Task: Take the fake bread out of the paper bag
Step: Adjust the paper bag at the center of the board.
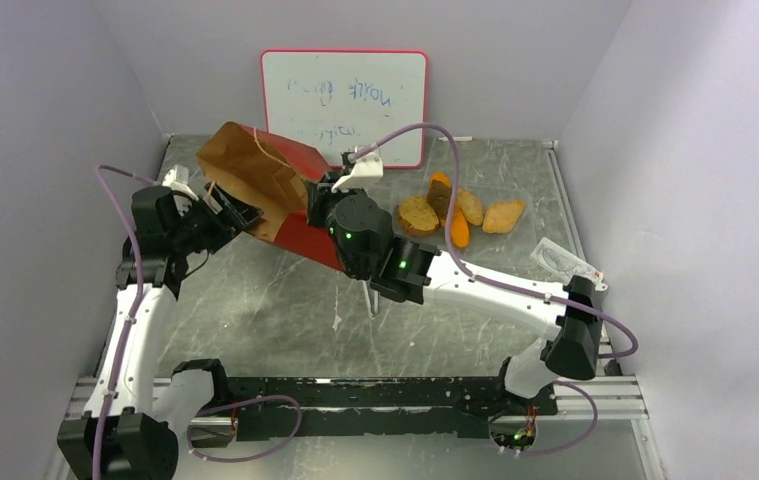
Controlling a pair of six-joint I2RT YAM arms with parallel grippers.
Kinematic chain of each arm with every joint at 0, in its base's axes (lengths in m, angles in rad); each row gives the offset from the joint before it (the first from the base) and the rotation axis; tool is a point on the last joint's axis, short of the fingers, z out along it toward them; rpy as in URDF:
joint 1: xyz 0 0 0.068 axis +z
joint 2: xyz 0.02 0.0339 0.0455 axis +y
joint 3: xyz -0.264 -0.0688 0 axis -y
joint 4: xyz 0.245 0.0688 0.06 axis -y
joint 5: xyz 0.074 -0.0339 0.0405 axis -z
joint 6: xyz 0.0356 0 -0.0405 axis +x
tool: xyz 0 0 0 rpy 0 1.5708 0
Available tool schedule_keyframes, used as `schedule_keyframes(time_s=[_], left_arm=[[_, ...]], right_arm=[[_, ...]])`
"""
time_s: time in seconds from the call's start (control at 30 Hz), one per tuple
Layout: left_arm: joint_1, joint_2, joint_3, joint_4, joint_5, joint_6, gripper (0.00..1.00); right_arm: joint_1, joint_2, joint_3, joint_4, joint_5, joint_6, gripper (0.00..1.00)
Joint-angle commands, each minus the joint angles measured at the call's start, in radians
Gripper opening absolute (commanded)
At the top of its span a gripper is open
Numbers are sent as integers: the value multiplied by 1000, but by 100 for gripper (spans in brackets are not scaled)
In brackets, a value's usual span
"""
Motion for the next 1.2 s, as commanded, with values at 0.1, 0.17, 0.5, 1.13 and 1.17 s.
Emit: schedule_keyframes(time_s=[0.1, 0.17, 0.5, 1.13, 1.17], left_arm=[[32, -43, -95, 272, 291, -322, 72], [31, -36, -103, 321, 347, -377, 72], [32, -22, -307, 883, 587, -803, 69], [-6, 108, -369, 1425, 802, -1035, 67], [-15, 112, -364, 1440, 811, -1037, 67]], right_arm=[[9, -49, -103, 140, 27, -33, 8], [9, -47, -112, 160, 24, -47, 8], [17, -47, -172, 307, 33, -134, 7], [20, -20, -107, 378, -5, -297, 7], [21, -10, -93, 375, -3, -305, 7]])
